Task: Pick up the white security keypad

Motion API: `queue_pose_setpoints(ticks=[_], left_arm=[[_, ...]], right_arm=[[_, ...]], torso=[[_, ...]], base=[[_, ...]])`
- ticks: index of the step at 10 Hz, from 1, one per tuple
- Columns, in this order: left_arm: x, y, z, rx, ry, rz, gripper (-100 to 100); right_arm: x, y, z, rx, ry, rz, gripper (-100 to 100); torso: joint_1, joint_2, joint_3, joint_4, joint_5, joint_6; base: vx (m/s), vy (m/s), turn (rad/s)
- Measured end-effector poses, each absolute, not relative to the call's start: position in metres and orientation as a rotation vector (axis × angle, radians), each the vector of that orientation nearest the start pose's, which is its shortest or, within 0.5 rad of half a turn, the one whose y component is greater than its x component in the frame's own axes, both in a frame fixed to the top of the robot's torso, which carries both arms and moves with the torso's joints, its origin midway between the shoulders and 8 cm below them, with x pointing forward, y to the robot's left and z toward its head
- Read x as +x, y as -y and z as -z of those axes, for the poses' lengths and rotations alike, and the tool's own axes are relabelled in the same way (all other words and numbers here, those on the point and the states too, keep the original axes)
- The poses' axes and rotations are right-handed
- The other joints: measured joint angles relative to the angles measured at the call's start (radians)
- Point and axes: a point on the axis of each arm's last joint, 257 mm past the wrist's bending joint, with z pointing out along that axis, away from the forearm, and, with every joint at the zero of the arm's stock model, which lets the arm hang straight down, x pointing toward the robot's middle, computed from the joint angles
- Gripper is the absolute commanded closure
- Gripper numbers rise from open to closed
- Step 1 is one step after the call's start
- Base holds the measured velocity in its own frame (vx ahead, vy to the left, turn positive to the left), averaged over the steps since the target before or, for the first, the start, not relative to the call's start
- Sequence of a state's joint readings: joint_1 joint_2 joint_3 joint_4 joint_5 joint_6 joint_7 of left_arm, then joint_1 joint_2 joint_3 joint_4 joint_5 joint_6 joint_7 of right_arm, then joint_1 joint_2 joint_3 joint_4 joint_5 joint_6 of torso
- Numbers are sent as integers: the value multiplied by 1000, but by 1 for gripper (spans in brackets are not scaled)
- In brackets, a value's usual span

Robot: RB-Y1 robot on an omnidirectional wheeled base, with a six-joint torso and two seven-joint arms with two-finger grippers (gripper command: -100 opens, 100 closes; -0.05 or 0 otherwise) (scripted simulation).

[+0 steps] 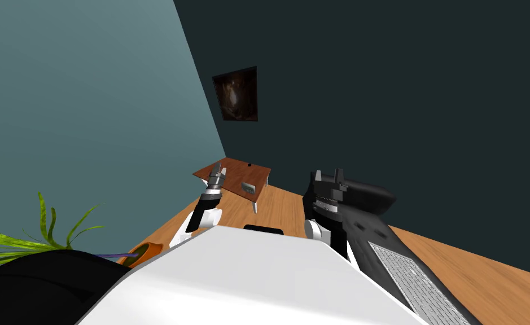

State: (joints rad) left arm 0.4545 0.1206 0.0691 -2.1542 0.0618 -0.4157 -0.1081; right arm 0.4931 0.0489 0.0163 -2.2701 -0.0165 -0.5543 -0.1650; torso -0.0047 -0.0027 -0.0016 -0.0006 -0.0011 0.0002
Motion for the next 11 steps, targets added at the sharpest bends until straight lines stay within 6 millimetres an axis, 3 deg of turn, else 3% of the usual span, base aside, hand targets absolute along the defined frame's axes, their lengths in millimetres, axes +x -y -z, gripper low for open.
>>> queue_pose_setpoints(ticks=[3, 6, 11], left_arm=[[394, -324, 76, -782, -904, 1083, -100], [406, -339, 107, -859, -981, 1034, -100], [410, -371, 177, -1008, -1131, 931, -100]], right_arm=[[336, 279, -33, 719, -476, -1494, 0], [336, 279, -33, 719, -476, -1494, 0], [336, 279, -33, 719, -476, -1494, 0]], torso=[[-4, -2, -1, 0, -1, 0], [-2, -1, 0, 0, 0, 0], [-1, -1, 0, 0, 0, 0]], base=[[57, -117, -49], [60, -106, -59], [62, -87, -37]])
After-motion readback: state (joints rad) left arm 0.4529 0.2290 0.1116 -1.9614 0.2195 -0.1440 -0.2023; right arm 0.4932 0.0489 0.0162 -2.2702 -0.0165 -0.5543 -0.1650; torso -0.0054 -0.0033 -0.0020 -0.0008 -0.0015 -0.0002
